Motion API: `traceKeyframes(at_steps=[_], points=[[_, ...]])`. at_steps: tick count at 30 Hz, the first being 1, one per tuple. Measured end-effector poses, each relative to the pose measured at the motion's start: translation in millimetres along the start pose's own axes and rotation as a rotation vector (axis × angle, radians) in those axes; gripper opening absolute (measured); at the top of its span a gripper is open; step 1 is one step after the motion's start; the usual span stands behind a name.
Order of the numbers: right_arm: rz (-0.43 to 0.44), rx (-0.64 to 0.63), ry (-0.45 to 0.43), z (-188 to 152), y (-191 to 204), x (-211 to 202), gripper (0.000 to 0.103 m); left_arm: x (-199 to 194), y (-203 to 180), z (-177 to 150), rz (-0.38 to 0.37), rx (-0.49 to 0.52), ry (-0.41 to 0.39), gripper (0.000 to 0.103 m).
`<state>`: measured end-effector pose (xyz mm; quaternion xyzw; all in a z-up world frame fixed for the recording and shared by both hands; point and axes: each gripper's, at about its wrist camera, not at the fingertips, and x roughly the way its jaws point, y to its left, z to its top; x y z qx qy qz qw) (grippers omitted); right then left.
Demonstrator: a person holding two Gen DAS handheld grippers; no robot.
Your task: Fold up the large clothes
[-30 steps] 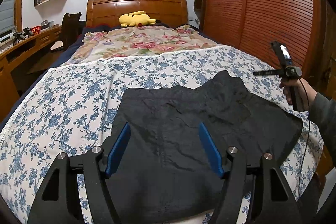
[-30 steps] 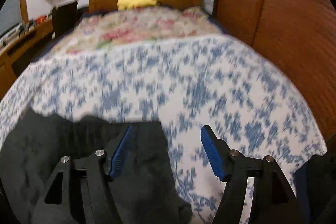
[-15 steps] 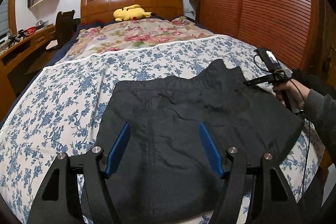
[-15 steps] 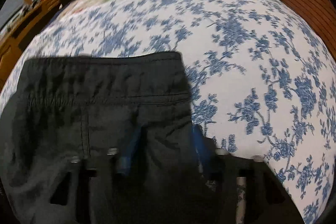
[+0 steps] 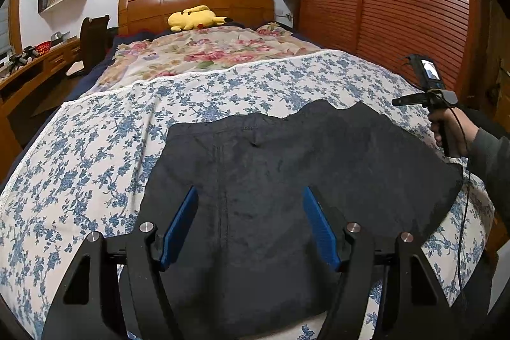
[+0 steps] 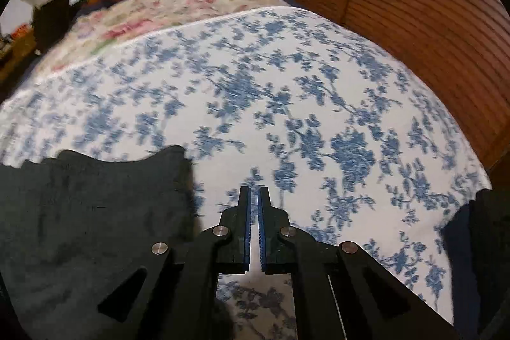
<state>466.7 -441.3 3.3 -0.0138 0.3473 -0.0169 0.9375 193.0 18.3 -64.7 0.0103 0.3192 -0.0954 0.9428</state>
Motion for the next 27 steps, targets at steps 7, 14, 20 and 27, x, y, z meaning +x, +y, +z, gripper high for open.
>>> traceKeyframes(at_steps=[7,14,20,27], points=[[0.167,-0.154,-0.036,-4.9,58.0,-25.2,0.045,-1.0,1.0,0.8,0.000,-0.006,-0.005,0.069],[0.424,-0.363,0.020,-31.6,154.4,-37.7,0.045,-0.6,6.7,-0.9,0.012,-0.011,0.000,0.069],[0.384,-0.418,0.083,-36.9,198.2,0.2,0.045,0.2,8.6,-2.4,0.011,-0.013,0.005,0.069],[0.311,-0.471,0.116,-30.9,226.5,36.8,0.017,0.4,10.7,-2.7,0.012,-0.013,0.009,0.069]])
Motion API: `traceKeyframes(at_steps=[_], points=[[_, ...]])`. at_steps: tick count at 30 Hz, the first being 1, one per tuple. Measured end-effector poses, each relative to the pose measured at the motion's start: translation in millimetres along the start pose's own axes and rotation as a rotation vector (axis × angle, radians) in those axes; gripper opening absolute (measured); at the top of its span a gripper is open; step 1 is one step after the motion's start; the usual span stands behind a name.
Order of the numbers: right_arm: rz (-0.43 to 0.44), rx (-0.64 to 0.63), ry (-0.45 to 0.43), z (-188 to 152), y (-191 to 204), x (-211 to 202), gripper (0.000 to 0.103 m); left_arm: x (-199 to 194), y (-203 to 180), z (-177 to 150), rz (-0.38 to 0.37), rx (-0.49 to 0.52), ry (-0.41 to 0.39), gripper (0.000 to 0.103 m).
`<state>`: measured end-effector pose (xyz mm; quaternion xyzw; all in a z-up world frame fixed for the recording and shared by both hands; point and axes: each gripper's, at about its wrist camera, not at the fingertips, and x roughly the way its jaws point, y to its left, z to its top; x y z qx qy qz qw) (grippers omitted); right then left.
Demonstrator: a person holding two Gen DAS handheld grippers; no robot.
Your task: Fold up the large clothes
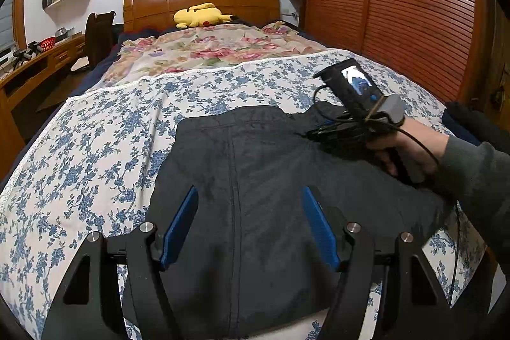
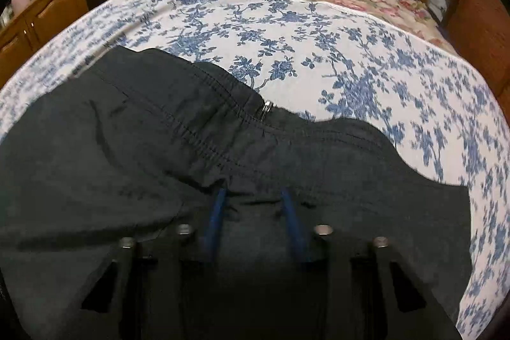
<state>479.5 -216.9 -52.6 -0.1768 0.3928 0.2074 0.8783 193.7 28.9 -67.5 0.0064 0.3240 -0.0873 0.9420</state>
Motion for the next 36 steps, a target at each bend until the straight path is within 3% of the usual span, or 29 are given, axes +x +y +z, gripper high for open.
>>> traceKeyframes(at_steps=[1,3,11,14,17,19,21,31,36], points=[[-0.008,0.000,0.001,8.3,5.4,3.7,0.008,0.1,0.1,0.1,0.000,-0.001,0.000,0.069],[-0.015,0.003,0.001,14.0,7.2,5.6,0.001,0.4,-0.2,0.1,-0.001,0.001,0.000,0.069],[-0.061,0.036,-0.052,16.7,10.3,-10.5,0.000,1.2,-7.7,-0.7,-0.012,0.018,0.001,0.069],[0.005,0.096,-0.078,6.7,-0.5,-35.1,0.001,-0.5,-12.6,-0.7,-0.022,0.027,-0.004,0.069],[-0.008,0.087,-0.095,-10.4,-5.8,-61.9,0.016,-1.3,-19.2,-1.3,-0.035,0.040,-0.006,0.069],[-0.008,0.083,-0.106,-27.0,-9.4,-81.8,0.039,-2.2,-22.4,-1.2,-0.043,0.046,-0.008,0.069],[-0.018,0.081,-0.116,-45.9,-11.2,-102.3,0.051,-2.4,-27.9,-2.0,-0.053,0.058,-0.006,0.069],[-0.099,0.130,-0.103,-163.4,-8.9,-168.9,0.052,0.5,-61.7,-11.4,-0.107,0.112,0.019,0.069],[-0.137,0.165,-0.089,-195.7,-16.5,-185.5,0.052,4.8,-79.9,-22.7,-0.132,0.142,0.049,0.069]])
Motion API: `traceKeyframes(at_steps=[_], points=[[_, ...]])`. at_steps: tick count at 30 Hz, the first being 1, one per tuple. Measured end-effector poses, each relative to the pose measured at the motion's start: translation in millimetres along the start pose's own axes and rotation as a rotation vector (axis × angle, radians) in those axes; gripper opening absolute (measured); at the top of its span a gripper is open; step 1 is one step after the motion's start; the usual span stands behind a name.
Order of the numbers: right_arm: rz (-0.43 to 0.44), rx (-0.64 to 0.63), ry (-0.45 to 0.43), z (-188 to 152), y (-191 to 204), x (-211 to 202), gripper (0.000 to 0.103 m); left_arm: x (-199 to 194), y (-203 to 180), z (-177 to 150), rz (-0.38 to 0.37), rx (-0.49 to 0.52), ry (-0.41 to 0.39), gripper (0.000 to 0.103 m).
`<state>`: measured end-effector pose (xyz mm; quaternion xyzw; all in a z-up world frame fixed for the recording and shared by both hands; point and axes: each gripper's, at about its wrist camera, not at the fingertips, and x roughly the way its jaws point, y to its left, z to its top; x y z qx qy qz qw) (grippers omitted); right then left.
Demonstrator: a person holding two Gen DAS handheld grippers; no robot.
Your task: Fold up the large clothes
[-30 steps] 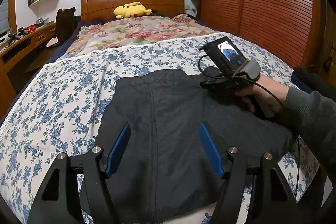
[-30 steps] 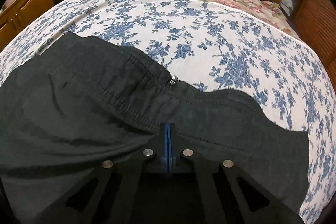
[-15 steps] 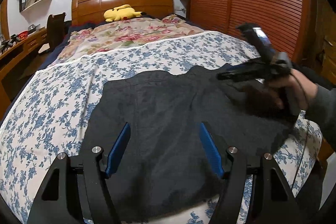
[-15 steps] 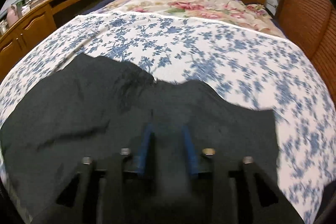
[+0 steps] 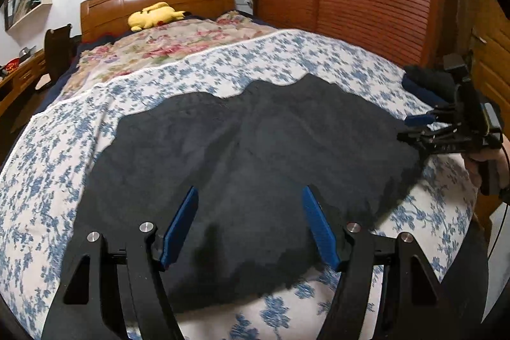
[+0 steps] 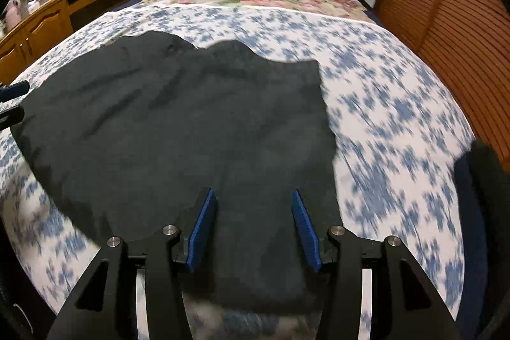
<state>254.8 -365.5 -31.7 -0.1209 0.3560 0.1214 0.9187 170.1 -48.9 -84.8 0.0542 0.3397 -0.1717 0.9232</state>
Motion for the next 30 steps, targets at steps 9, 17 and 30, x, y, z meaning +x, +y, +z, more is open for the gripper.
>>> traceKeyframes(at_steps=[9,17,30], points=[[-0.022,0.143,-0.007,-32.5,-19.5,-7.4,0.061,3.8,-22.4,-5.7,-0.030,0.012,0.021,0.069],[0.019,0.230,0.011,-52.6,-29.1,-11.7,0.071,6.6,-28.0,-13.4,-0.038,-0.006,0.034,0.069],[0.061,0.293,0.067,-58.5,-34.5,-12.4,0.073,7.9,-26.6,-25.7,-0.027,-0.013,0.061,0.069]])
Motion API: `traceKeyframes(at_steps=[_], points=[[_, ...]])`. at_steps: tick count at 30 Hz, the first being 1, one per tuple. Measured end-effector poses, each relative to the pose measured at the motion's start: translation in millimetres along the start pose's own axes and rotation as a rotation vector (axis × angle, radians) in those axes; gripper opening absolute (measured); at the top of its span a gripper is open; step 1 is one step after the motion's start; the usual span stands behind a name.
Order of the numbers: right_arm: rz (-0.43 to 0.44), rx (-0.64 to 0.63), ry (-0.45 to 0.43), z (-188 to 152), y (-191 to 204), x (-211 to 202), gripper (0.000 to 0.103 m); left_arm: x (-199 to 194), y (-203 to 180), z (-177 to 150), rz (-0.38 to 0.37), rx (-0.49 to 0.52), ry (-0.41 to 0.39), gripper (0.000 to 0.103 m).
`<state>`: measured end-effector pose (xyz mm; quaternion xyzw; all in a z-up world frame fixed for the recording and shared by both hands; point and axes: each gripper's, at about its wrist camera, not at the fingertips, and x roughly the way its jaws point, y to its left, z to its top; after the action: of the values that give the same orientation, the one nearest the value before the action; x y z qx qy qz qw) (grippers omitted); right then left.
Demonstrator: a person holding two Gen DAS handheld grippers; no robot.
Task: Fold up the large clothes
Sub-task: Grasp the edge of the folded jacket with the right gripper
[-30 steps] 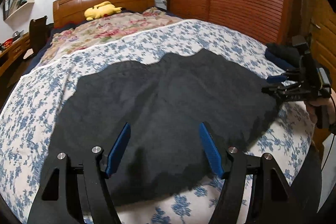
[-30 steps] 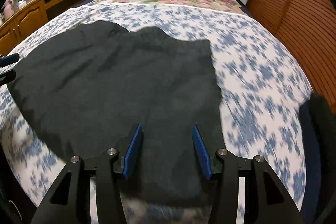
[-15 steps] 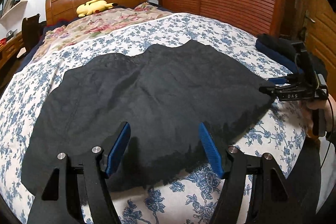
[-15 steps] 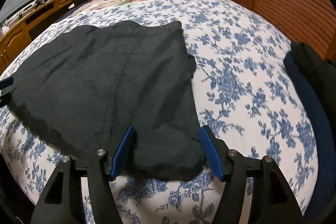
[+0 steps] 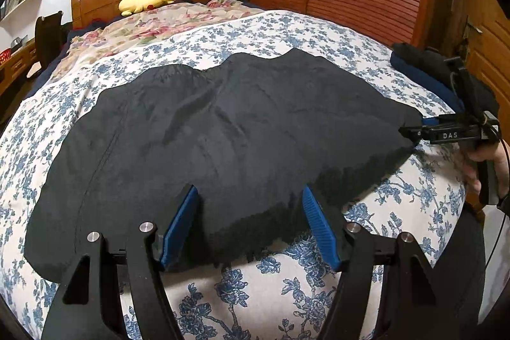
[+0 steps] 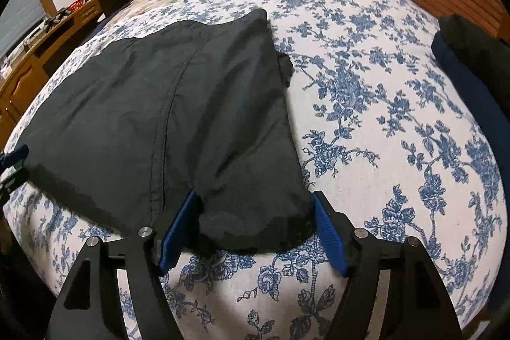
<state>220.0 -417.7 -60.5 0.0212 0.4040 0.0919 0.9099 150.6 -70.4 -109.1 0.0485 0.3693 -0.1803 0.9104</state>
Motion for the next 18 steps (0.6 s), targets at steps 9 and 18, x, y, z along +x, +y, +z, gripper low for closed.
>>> traceKeyframes(at_steps=[9,18], points=[[0.019,-0.007,0.014,1.0,2.0,7.0,0.065,3.3,0.0,-2.3,0.011,0.013,0.014,0.069],[0.105,-0.001,0.033,4.1,3.2,5.7,0.026,10.5,-0.3,-5.4,0.025,0.025,0.040,0.069]])
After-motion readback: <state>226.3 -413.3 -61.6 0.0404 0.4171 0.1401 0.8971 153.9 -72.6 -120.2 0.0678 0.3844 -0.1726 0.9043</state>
